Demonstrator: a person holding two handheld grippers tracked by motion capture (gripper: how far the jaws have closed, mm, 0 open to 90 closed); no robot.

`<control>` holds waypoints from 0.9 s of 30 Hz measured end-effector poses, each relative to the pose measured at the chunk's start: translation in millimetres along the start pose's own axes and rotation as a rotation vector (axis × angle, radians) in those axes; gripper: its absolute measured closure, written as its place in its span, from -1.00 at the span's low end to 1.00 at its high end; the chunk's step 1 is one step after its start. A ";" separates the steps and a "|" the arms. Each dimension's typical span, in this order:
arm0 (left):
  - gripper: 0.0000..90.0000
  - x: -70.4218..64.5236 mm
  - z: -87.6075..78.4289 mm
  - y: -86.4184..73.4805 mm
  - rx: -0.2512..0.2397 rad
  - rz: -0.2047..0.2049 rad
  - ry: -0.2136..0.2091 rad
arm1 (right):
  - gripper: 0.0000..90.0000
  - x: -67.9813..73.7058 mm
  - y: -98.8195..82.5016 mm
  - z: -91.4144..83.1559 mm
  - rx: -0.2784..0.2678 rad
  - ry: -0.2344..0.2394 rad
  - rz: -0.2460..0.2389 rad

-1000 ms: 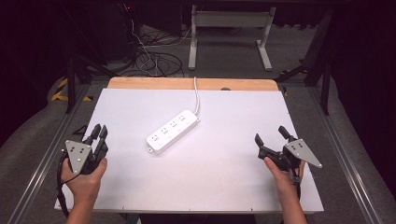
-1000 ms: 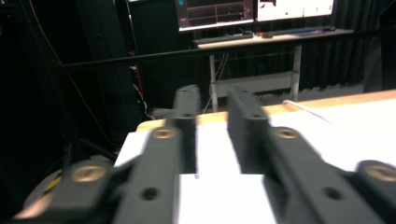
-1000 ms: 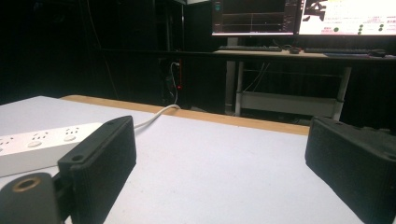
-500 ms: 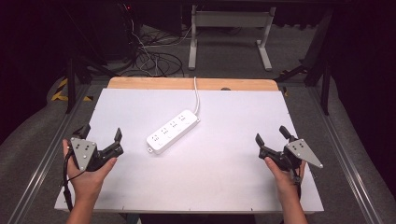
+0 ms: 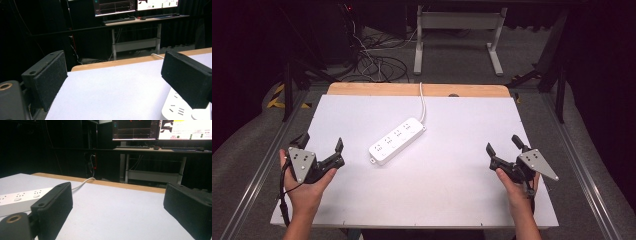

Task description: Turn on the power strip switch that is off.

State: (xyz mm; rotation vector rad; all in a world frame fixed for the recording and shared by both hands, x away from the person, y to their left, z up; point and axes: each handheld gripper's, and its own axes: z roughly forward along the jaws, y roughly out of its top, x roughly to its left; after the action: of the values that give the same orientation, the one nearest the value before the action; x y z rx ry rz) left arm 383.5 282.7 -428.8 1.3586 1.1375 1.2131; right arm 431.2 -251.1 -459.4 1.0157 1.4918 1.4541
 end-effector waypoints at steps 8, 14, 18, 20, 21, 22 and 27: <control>-0.82 0.3 0.6 -1.0 0.006 0.002 -0.007 | -0.79 -0.4 0.4 -1.2 -0.002 0.001 0.001; -0.82 1.1 -0.6 -0.9 0.004 0.002 -0.008 | -0.79 -0.4 0.8 -0.8 -0.005 -0.001 0.002; -0.81 1.4 -0.1 -1.4 0.006 0.002 -0.006 | -0.79 0.7 0.6 -0.9 -0.002 0.003 0.003; -0.81 0.9 0.0 -1.6 0.007 0.003 -0.010 | -0.79 0.1 0.9 -1.0 -0.005 0.003 0.002; -0.80 0.8 0.0 -1.6 0.006 0.006 -0.009 | -0.79 -0.2 1.0 -1.1 -0.007 0.001 0.001; -0.80 0.7 -0.1 -1.7 0.005 0.006 -0.009 | -0.79 -0.5 1.0 -1.2 -0.006 -0.001 0.001; -0.79 1.6 -0.6 -1.5 0.004 0.003 -0.013 | -0.79 0.0 1.2 -1.6 -0.007 0.001 0.003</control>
State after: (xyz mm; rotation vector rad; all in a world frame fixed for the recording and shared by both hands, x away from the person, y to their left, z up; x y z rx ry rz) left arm 383.0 284.4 -430.1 1.3702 1.1298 1.2032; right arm 429.8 -251.6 -458.2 1.0129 1.4860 1.4612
